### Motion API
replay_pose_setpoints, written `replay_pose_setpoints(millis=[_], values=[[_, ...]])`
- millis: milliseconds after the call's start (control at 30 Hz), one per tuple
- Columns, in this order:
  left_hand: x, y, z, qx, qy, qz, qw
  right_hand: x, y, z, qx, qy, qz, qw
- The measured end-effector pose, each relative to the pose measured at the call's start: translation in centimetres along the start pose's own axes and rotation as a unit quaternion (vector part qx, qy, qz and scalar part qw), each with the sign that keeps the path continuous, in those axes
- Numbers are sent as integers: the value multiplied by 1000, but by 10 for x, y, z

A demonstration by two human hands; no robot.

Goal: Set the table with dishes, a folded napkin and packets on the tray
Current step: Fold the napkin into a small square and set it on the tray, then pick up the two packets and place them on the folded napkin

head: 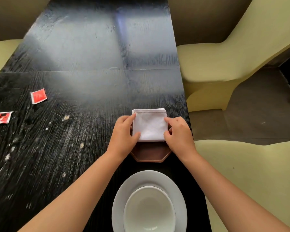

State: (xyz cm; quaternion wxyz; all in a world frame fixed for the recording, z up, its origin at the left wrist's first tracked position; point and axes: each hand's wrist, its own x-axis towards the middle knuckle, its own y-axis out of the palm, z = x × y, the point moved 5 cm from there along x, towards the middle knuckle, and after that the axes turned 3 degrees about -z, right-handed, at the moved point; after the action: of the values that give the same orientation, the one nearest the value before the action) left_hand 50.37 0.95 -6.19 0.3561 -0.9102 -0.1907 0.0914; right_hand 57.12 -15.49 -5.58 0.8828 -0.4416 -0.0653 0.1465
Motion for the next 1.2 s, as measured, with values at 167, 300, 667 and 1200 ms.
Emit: replay_pose_setpoints(millis=[167, 300, 667, 1200], values=[[-1, 6, -12, 211, 196, 59, 956, -2, 5, 8, -183, -172, 12, 968], [6, 23, 5, 334, 176, 147, 914, 2, 22, -7, -260, -166, 101, 946], [8, 29, 10, 340, 140, 185, 911, -1, 25, -4, -250, -137, 120, 951], [-41, -169, -68, 319, 60, -48, 945, -18, -59, 183, -195, -230, 56, 952]])
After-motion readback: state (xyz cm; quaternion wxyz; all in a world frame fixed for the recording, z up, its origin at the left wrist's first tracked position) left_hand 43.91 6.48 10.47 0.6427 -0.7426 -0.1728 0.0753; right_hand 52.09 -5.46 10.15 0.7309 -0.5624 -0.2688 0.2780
